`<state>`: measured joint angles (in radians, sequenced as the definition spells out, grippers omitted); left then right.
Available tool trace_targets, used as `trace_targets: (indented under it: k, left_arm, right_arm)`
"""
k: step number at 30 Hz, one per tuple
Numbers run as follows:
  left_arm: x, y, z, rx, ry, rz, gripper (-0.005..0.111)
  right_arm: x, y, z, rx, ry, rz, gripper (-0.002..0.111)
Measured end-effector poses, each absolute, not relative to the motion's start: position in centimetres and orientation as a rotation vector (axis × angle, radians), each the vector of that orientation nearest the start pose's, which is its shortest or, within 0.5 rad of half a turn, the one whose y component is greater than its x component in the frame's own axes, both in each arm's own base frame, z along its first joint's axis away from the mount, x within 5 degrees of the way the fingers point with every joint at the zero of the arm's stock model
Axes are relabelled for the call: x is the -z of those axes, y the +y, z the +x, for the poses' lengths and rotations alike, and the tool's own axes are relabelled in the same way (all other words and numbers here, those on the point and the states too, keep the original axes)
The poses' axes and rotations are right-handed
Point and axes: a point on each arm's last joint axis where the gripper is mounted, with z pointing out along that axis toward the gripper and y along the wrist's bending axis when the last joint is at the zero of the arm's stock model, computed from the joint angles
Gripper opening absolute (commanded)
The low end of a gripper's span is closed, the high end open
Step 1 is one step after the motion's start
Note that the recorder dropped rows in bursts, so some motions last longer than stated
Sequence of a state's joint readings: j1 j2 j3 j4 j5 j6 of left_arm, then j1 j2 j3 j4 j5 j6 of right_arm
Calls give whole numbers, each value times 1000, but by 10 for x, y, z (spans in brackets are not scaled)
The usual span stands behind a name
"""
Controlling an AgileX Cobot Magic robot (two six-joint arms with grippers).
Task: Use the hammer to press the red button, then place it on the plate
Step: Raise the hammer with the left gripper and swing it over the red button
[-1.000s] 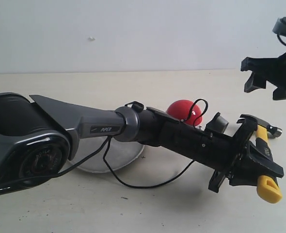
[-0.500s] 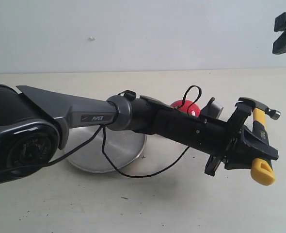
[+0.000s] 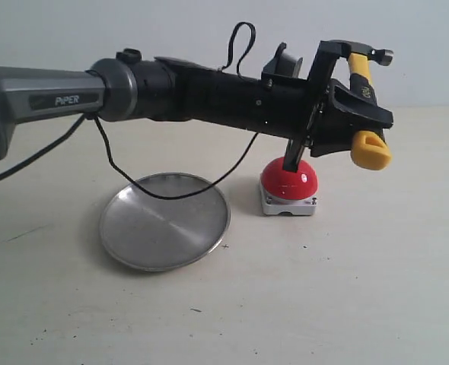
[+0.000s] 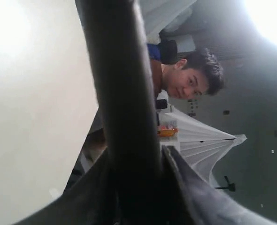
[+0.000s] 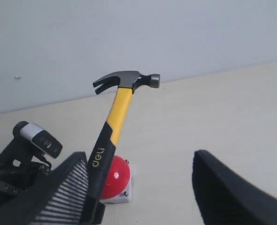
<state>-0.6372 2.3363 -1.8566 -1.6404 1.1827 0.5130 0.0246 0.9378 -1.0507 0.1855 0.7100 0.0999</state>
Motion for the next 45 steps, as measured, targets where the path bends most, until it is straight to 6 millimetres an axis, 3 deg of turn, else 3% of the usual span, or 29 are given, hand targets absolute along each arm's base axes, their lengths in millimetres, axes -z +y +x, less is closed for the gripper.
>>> trace_targets:
  k: [9,15,20,29,37,42,45]
  left_arm:
    - [-246,-344,346,1995,2419,598,0]
    - [-251,-339,344,1953,2448,634,0]
    - [-249,-337,342,1887,2492,670,0]
    - [-245,-331,346,1829,2540,672,0]
    - [-244,-308,365,1802,2535,599,0]
    - [-243,-303,369,1785,2537,583,0]
    - [-240,-302,369,1739,2559,611,0]
  right_arm:
    - [-413,6,147,-187,2047,199,62]
    - [-420,2,124,-139,2012,202,62]
    - [-416,-2,120,-70,2035,195,62]
    - [-358,-2,127,-58,2206,222,62]
    - [-321,-3,107,-98,2224,310,62]
    - [-297,-2,103,-109,2267,332,62]
    - [-275,4,100,-204,2306,379,57]
